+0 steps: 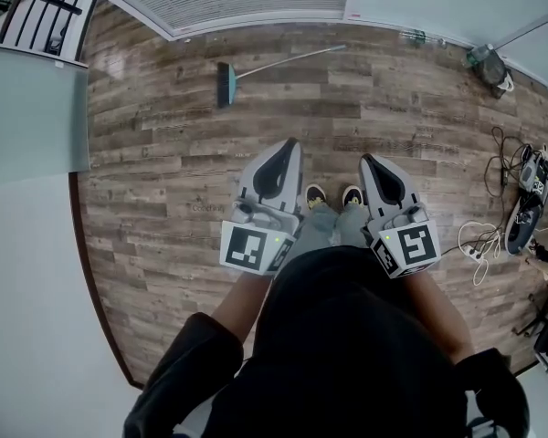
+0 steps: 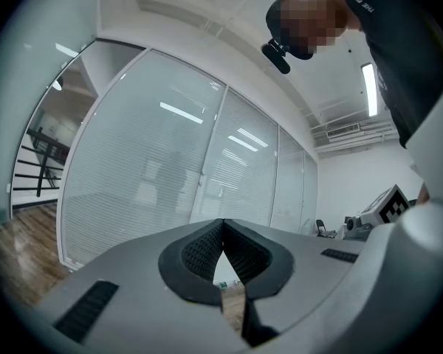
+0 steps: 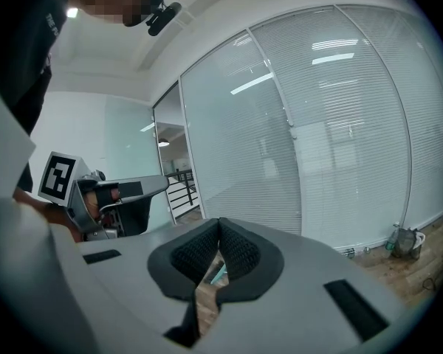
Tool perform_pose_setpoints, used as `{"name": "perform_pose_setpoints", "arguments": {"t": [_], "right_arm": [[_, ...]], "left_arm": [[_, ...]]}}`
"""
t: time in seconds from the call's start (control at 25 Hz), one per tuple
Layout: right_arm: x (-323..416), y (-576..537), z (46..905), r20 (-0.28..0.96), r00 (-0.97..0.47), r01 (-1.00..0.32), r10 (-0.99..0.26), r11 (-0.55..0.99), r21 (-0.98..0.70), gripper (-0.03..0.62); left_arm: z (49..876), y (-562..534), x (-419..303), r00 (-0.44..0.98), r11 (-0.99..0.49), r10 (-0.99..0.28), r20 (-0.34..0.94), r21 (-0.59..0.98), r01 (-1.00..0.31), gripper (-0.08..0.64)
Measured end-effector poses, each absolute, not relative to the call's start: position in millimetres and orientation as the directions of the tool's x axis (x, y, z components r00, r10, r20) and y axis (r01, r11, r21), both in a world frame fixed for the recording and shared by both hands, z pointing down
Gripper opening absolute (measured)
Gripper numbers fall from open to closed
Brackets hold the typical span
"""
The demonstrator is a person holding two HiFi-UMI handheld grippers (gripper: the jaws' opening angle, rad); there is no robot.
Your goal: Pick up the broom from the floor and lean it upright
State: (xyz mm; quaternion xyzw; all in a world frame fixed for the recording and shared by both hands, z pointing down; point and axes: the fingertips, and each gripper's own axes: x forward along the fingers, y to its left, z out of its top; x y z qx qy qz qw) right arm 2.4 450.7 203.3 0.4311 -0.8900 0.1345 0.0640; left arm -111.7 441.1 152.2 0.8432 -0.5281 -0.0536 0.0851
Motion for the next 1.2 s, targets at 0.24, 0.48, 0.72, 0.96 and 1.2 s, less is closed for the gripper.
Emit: {"name": "perform_pose_setpoints", "arguments": {"t": [0.24,0.48,0.72,0.96,1.2], "right_arm": [[-4.5,439.2,200.3,0.231,-0.632,-0.775,-0.739,0.606,-0.182,0.015],[-6.4,420.1,204.4,0.236,-0.645,-0.764,-0.727,0.616,-0.193,0.015],[2.3,383.5,196.0,0.198,-0.661,-0.750,-0.724,0.631,-0.197,0.015],[31.1,348.5,193.7,0.164,-0.651,-0.757,-0.741,0.619,-0.209,0.015],[70.0,313.3,192.6,0.131,-0.622,-0.774,-0.772,0.582,-0.247,0.015]], "left_arm": [[154.0,430.7,-124.1,0.412,-0.403,-0.911,-0.001,0.208,-0.891,0.017],[155.2,417.5,-128.4,0.388,-0.376,-0.922,0.016,0.212,-0.902,0.017],[148.0,389.3,-118.8,0.378,-0.368,-0.926,0.021,0.177,-0.913,0.017],[138.8,353.1,-94.2,0.390,-0.382,-0.921,0.024,0.147,-0.912,0.017],[127.4,316.5,-55.2,0.418,-0.414,-0.908,0.014,0.112,-0.903,0.017]]}}
